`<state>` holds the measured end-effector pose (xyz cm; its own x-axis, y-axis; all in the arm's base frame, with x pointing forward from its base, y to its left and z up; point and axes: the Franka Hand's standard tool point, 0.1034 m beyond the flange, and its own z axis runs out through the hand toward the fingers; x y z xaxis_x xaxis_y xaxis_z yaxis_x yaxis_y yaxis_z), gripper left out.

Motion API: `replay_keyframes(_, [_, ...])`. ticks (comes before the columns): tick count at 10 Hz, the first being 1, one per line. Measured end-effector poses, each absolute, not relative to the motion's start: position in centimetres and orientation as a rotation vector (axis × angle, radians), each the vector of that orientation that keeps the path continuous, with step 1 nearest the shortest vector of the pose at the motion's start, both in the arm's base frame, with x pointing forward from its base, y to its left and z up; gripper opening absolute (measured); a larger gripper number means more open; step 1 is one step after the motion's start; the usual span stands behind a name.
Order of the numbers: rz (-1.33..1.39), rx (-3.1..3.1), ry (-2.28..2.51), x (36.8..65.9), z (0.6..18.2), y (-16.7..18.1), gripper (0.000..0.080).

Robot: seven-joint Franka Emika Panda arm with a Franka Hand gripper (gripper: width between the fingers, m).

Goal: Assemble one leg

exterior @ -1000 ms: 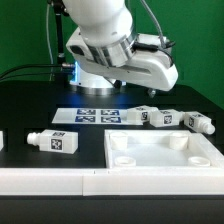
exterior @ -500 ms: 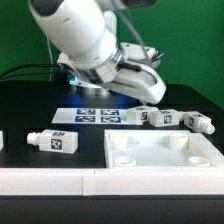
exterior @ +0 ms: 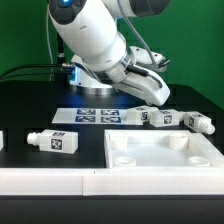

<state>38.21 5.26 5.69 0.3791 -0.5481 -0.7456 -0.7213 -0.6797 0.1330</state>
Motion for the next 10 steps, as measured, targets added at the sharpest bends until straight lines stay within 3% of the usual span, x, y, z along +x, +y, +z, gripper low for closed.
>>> replay_keyframes(4, [1.172,-2.371,1.172,36.5,2.9,5.2,0.0649])
replay_keyframes(10, [1.214,-2.327,1.178,35.2,1.2,4.6,0.0649])
